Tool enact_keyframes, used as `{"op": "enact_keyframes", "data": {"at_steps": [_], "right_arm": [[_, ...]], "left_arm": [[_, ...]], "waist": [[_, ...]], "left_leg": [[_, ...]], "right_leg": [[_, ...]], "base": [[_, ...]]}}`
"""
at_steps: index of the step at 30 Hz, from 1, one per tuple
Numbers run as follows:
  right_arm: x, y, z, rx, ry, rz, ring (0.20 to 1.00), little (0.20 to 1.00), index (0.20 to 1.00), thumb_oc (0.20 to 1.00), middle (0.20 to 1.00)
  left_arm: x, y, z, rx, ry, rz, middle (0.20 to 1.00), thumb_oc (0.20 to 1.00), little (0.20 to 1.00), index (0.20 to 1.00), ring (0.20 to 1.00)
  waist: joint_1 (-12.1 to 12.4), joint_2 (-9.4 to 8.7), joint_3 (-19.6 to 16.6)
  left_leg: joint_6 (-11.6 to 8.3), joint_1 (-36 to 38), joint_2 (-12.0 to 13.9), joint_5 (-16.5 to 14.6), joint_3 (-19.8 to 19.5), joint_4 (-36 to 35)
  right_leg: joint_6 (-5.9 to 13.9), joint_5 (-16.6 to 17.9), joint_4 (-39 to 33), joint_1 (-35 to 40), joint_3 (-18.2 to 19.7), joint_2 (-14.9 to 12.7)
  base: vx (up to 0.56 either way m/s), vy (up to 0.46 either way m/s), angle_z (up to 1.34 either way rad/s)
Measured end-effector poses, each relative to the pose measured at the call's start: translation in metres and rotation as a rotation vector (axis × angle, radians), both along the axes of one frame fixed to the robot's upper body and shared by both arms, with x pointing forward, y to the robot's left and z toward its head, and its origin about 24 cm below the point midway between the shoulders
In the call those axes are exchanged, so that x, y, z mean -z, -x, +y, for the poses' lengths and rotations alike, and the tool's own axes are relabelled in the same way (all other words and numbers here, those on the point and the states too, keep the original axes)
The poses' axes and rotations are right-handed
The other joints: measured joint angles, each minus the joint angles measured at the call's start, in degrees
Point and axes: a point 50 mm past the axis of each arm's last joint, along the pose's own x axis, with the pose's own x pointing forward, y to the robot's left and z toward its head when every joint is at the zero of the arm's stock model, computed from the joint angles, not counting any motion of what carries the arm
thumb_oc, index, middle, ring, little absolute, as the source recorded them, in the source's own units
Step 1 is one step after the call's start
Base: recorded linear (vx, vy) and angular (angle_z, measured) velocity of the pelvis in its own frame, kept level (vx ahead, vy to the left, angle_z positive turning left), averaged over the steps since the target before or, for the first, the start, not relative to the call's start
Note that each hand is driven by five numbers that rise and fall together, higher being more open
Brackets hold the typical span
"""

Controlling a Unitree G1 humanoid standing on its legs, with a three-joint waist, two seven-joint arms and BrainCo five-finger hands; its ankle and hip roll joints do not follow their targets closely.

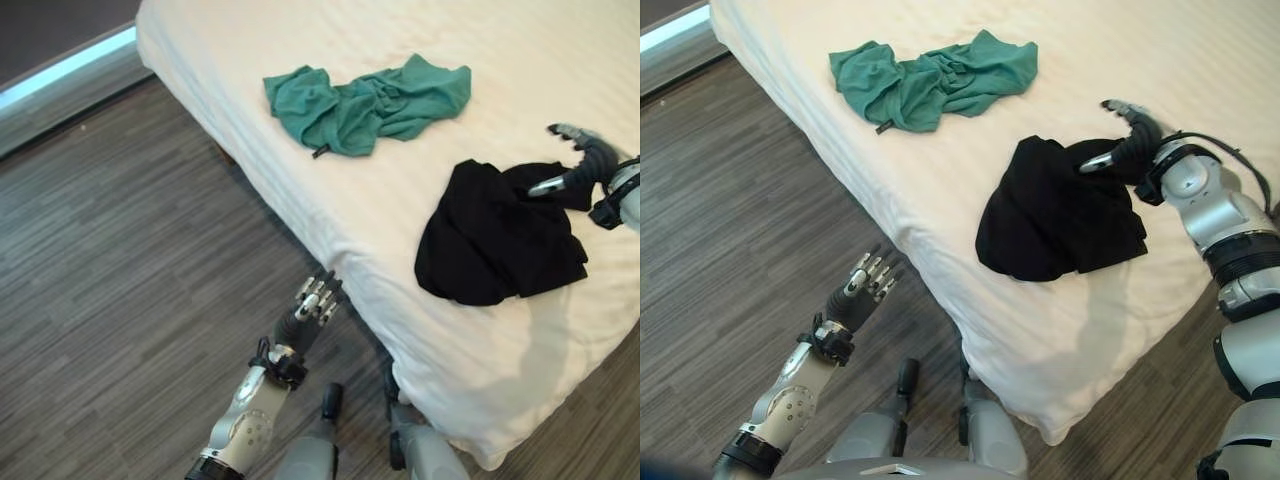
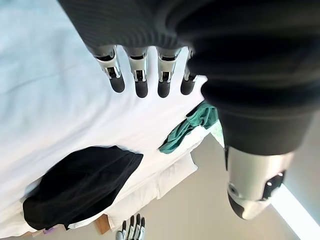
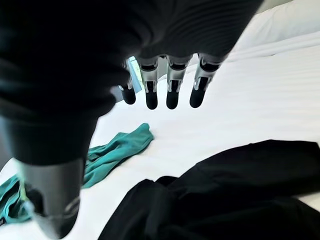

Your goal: Pick up bed clothes into laundry basket.

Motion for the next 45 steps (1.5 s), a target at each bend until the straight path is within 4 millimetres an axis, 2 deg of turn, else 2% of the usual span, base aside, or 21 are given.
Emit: {"op": "enact_keyframes", "data": {"at_steps": [2,3,6,8,9,11,15,18,19,24,28,30,31,33,34,35,38,40,41,43,45], "right_arm": [[0.021,0.004,0.0,-0.017,0.087,0.077,1.0,1.0,1.0,1.0,1.0],[0.037,0.009,0.0,-0.038,0.215,0.15,1.0,1.0,1.0,1.0,1.0],[0.055,0.017,-0.001,-0.073,0.371,0.228,1.0,1.0,1.0,1.0,1.0],[0.047,0.022,-0.009,-0.069,0.478,0.203,1.0,1.0,1.0,1.0,1.0],[0.033,0.021,-0.01,-0.06,0.497,0.152,1.0,1.0,1.0,1.0,1.0],[0.034,0.024,-0.012,-0.058,0.532,0.147,1.0,1.0,1.0,1.0,1.0],[0.017,0.015,0.001,-0.064,0.552,0.013,1.0,1.0,1.0,1.0,1.0],[0.013,0.01,0.015,-0.084,0.564,-0.019,1.0,1.0,1.0,1.0,1.0],[0.012,0.01,0.016,-0.088,0.56,-0.024,0.2,0.2,0.2,0.2,0.2],[0.024,0.021,0.015,-0.086,0.43,-0.054,0.2,0.2,0.2,0.2,0.2],[0.061,0.038,-0.008,0.017,0.144,-0.038,0.2,0.2,0.2,0.2,0.2],[0.091,0.047,-0.025,0.119,-0.032,-0.015,0.2,0.2,0.2,0.2,0.2],[0.115,0.057,-0.034,0.168,-0.055,0.061,0.2,0.2,0.2,0.2,0.2],[0.132,0.067,-0.042,0.218,-0.105,0.107,0.2,0.2,0.2,0.2,0.2],[0.148,0.081,-0.052,0.279,-0.166,0.153,0.2,0.2,0.2,0.2,0.2],[0.168,0.104,-0.066,0.384,-0.318,0.172,0.2,0.2,0.2,0.2,0.2],[0.193,0.149,-0.092,0.603,-0.595,0.147,0.2,0.2,0.2,0.2,0.2],[0.191,0.173,-0.106,0.701,-0.73,0.051,0.2,0.2,0.2,0.2,0.2],[0.188,0.182,-0.11,0.737,-0.783,0.001,0.2,0.2,0.2,0.2,0.2],[0.17,0.183,-0.105,0.692,-0.873,-0.141,0.2,0.2,0.2,0.2,0.2],[0.152,0.177,-0.096,0.611,-1.009,-0.28,0.2,0.2,0.2,0.2,0.2]], "left_arm": [[-0.005,-0.005,-0.001,0.004,-0.002,-0.025,1.0,1.0,1.0,1.0,1.0],[-0.006,-0.006,-0.002,0.006,-0.002,-0.027,1.0,1.0,1.0,1.0,1.0],[-0.004,-0.007,0.001,-0.007,-0.009,-0.02,1.0,1.0,1.0,1.0,1.0],[-0.002,-0.007,0.007,-0.039,-0.011,-0.014,1.0,1.0,1.0,1.0,1.0],[-0.002,-0.008,0.012,-0.067,-0.014,-0.014,1.0,1.0,1.0,1.0,1.0],[0.002,-0.008,0.019,-0.107,-0.024,0.003,1.0,1.0,1.0,1.0,1.0],[0.008,-0.011,0.039,-0.25,-0.036,0.044,1.0,1.0,1.0,1.0,1.0],[0.006,-0.014,0.038,-0.274,-0.027,0.043,1.0,1.0,1.0,1.0,1.0],[0.003,-0.017,0.033,-0.268,-0.038,0.029,1.0,1.0,1.0,1.0,1.0],[-0.007,-0.027,0.021,-0.241,-0.02,-0.01,1.0,1.0,1.0,1.0,1.0],[-0.015,-0.029,0.013,-0.222,0.002,-0.048,1.0,1.0,1.0,1.0,1.0],[-0.012,-0.027,0.018,-0.24,0.0,-0.034,1.0,1.0,1.0,1.0,1.0],[-0.008,-0.022,0.024,-0.261,-0.004,-0.023,1.0,1.0,1.0,1.0,1.0],[-0.004,-0.017,0.032,-0.285,-0.013,-0.01,1.0,1.0,1.0,1.0,1.0],[-0.002,-0.014,0.035,-0.284,-0.026,-0.001,1.0,1.0,1.0,1.0,1.0],[0.002,-0.01,0.041,-0.297,-0.038,0.012,1.0,1.0,1.0,1.0,1.0],[0.012,0.005,0.062,-0.379,-0.05,0.057,1.0,1.0,1.0,1.0,1.0],[0.014,0.008,0.068,-0.416,-0.041,0.064,1.0,1.0,1.0,1.0,1.0],[0.014,0.009,0.069,-0.426,-0.035,0.065,1.0,1.0,1.0,1.0,1.0],[0.012,0.007,0.068,-0.429,-0.026,0.059,1.0,1.0,1.0,1.0,1.0],[0.011,0.003,0.059,-0.423,0.009,0.057,1.0,1.0,1.0,1.0,1.0]], "waist": [[0.1,-0.67,1.0],[-0.1,-0.57,1.4],[0.1,-0.14,3.1],[0.0,0.61,4.4],[-0.3,0.81,4.8],[-0.1,1.36,5.1],[-0.4,1.63,5.3],[-0.9,1.68,5.4],[-1.0,1.95,5.4],[-1.6,3.22,5.7],[-1.7,3.58,5.6],[-1.8,3.42,5.6],[-1.9,3.19,5.4],[-2.4,2.3,4.4],[-2.5,1.79,3.8],[-2.4,1.5,3.7],[-4.1,1.65,2.1],[-5.9,2.25,0.0],[-8.0,2.41,-2.4],[-9.7,2.86,-3.1],[-11.5,3.19,-5.4]], "left_leg": [[-0.03,-1.5,0.0,0.0,0.1,0.1],[-0.2,-3.0,-0.1,0.1,0.3,0.2],[-0.27,-4.2,-0.1,0.2,0.4,0.4],[-0.47,-6.6,-0.3,0.5,0.3,0.6],[-0.55,-7.5,-0.3,0.6,0.2,0.7],[-0.55,-8.8,-0.3,0.6,1.0,1.4],[-0.91,-12.4,-0.5,0.9,3.1,1.3],[-0.92,-12.2,-0.5,0.9,4.4,1.3],[-0.93,-12.1,-0.5,0.9,4.7,1.3],[-1.04,-9.7,-0.2,0.9,5.0,1.0],[-1.05,-6.7,0.1,0.9,4.8,0.1],[-1.18,-4.5,0.1,0.6,4.8,0.0],[-0.93,-2.2,0.2,0.1,5.5,-0.1],[-0.77,-1.0,0.0,-0.2,6.0,-0.1],[-0.68,-0.4,0.0,-0.3,6.0,-0.1],[-0.49,1.4,0.0,-0.7,5.9,-0.1],[0.43,5.6,-0.2,-2.1,7.3,-0.2],[0.95,6.8,-0.4,-2.6,8.0,-0.2],[1.33,7.2,-0.6,-2.9,8.6,-0.2],[1.77,8.7,-0.7,-3.2,9.3,-0.4],[2.02,9.7,-0.9,-3.7,10.3,-0.6]], "right_leg": [[0.03,0.1,0.0,-1.4,0.0,-0.1],[0.21,0.2,0.0,-2.9,0.0,-0.2],[0.13,0.3,0.0,-4.1,0.0,-0.2],[0.13,0.6,0.0,-6.3,-0.1,-0.3],[-0.06,1.0,0.0,-7.2,-0.2,-0.4],[-0.05,1.0,0.0,-8.2,-0.2,-0.4],[0.36,1.8,0.0,-12.5,1.1,-0.5],[0.84,1.8,0.0,-12.6,2.4,-0.4],[0.93,1.8,0.0,-12.6,2.8,-0.4],[0.72,2.0,0.0,-10.6,3.0,0.0],[0.68,1.9,0.0,-7.9,2.9,0.3],[0.7,1.6,0.0,-5.7,2.9,0.3],[1.17,0.9,0.0,-3.6,3.1,0.2],[1.46,0.4,0.0,-2.6,3.3,0.1],[1.58,0.2,0.0,-1.9,3.3,0.1],[1.41,0.0,0.0,-0.1,3.2,0.1],[1.42,-0.8,0.0,3.7,4.6,0.1],[1.73,-1.0,0.0,4.7,5.3,-0.2],[1.92,-1.2,0.0,4.9,5.8,-0.4],[2.09,-1.3,0.0,6.2,6.4,-0.4],[3.12,-2.2,0.0,6.8,7.7,-0.5]], "base": [[-0.03,-0.008,-0.01],[-0.05,-0.014,-0.02],[-0.03,-0.007,0.0],[-0.07,-0.019,0.03],[-0.07,-0.024,0.01],[-0.09,-0.004,0.01],[-0.01,0.018,-0.13],[0.03,0.019,-0.21],[0.05,0.053,-0.15],[0.03,0.031,-0.04],[0.06,0.04,0.02],[0.05,0.031,-0.03],[0.1,0.055,-0.1],[0.11,0.077,-0.07],[0.15,0.127,0.03],[0.17,0.131,0.0],[0.11,0.098,-0.22],[0.08,0.086,-0.25],[0.09,0.118,-0.18],[0.06,0.061,-0.24],[0.05,0.062,-0.26]]}}
